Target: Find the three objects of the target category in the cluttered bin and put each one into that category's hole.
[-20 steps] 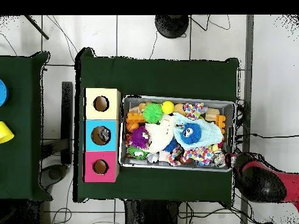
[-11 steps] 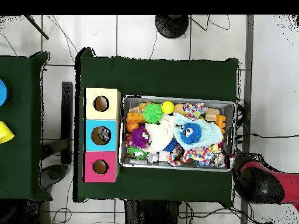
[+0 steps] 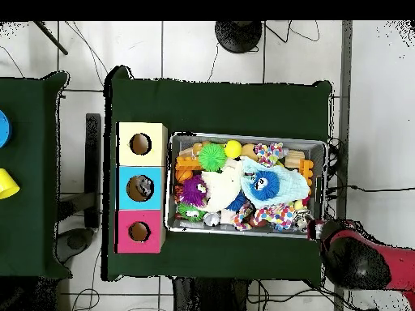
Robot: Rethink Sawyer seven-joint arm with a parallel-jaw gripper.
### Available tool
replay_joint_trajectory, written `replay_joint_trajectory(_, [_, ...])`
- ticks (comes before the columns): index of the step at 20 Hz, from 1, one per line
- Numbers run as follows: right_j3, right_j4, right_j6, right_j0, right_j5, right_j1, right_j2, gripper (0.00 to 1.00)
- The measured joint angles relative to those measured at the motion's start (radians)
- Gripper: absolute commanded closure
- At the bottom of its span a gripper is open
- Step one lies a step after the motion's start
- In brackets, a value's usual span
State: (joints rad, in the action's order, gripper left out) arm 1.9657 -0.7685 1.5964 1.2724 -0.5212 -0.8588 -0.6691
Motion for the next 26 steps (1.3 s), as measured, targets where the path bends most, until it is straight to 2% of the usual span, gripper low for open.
replay_joint_trajectory(8, [0.007,0.086,0.030,-0.053,0.075,-0.010,0.108,0.00])
replay_joint_trajectory(14, [0.023,0.177,0.062,-0.097,0.128,-0.010,0.212,0.00])
replay_joint_trajectory(19, [0.040,0.213,0.074,-0.119,0.156,-0.007,0.270,0.00])
replay_joint_trajectory(20, [0.051,0.226,0.077,-0.137,0.177,-0.003,0.305,0.00])
replay_joint_trajectory(26, [0.059,0.251,0.094,-0.207,0.252,0.026,0.401,0.00])
